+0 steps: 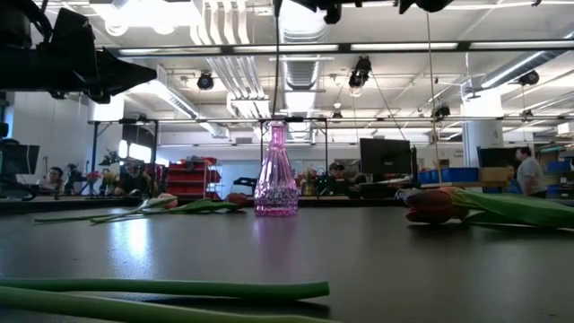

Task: Sort flowers into vase by color
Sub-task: Put the purple flower into the purple vase

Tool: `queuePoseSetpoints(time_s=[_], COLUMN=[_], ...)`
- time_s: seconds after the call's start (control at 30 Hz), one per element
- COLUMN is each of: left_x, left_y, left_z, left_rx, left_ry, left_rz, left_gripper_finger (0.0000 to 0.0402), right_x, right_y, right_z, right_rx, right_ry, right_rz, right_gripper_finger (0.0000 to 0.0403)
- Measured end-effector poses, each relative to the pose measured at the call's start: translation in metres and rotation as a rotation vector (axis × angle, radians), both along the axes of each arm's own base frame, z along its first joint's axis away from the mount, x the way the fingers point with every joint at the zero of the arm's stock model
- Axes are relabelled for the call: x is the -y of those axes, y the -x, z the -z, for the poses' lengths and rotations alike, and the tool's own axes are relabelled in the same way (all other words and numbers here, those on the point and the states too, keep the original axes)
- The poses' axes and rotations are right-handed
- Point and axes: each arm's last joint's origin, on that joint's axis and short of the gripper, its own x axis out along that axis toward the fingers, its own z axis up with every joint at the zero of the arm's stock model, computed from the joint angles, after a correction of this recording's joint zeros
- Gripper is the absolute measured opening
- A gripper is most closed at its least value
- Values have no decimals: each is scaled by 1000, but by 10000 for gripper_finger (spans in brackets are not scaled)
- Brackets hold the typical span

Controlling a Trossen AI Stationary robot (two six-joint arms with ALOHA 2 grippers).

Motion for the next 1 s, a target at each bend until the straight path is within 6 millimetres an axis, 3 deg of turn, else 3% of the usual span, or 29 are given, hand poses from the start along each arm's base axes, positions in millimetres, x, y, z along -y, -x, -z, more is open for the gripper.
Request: queuePoseSetpoints(time_s=[0.37,1.0], left_x=[0,0], left_y=[0,0], left_z=[0,0], left_rx=[-5,-4], left_ry=[0,1], left_rz=[0,0], left_gripper_finger=[0,0], right_x=[3,4], right_y=[-12,0], right_z=[5,56], right_rx=[-45,-113], right_ry=[37,-98], right_rz=[60,83], right_gripper_finger=[13,13])
